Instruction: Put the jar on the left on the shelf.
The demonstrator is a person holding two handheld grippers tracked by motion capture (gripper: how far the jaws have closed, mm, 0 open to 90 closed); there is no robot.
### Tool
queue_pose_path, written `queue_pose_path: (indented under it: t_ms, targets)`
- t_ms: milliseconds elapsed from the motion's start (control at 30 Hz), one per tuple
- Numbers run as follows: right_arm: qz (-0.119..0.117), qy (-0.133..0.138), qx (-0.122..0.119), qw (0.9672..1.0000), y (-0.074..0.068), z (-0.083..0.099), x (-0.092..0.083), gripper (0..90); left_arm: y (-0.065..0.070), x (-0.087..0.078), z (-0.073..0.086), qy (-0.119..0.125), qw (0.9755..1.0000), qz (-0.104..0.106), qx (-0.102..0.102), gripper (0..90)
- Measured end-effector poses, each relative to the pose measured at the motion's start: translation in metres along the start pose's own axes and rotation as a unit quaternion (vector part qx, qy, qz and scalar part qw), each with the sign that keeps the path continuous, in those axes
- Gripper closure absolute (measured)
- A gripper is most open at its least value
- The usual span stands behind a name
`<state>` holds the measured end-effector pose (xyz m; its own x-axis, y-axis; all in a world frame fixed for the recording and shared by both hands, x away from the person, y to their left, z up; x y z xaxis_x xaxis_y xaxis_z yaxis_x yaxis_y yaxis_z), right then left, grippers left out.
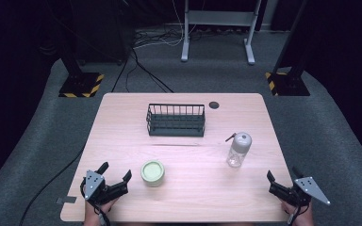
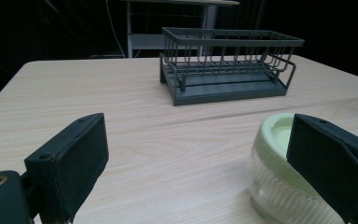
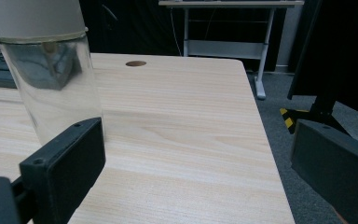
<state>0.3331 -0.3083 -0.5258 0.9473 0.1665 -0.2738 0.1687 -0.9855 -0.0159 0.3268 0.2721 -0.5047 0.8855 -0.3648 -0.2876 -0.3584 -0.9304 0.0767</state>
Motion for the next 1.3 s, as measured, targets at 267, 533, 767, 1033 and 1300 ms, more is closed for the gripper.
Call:
queue_pose_path:
  t_ms: [267,533,767,1033,1300]
  targets:
    - [0.000,0.001,0.000,1.0000,0.000,0.000,0.000,2.2,0.017,0.002,0.001,-0.002,0.9997,0.025,0.006,5.8]
    - [0.000,0.002,0.000,1.0000,0.000,0.000,0.000,2.3,0.039,0.006,0.003,-0.010,0.9980,0.056,0.028,5.6]
    - [0.000,0.003,-0.001,1.0000,0.000,0.000,-0.001,2.3,0.051,0.011,0.006,-0.020,0.9969,0.066,0.038,4.2]
    - [0.000,0.005,0.002,1.0000,0.000,0.000,-0.001,2.4,0.062,0.019,0.011,-0.035,0.9959,0.069,0.048,6.3]
    - [-0.001,0.007,0.003,1.0000,0.000,0.000,-0.002,2.4,0.067,0.029,0.016,-0.054,0.9956,0.057,0.051,6.8]
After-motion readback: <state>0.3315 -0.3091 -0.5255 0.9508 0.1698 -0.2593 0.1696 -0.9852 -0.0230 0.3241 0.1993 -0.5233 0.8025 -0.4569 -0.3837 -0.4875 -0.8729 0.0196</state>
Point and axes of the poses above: each handheld gripper's, and its own axes: x roughly forward along the jaws, z roughly out of its underside, y roughly to its right, the point moved 3 cm from there along x, roughly forward along the jaws, and after that the axes turned 5 degrees about -y, right-handed, at the moved point
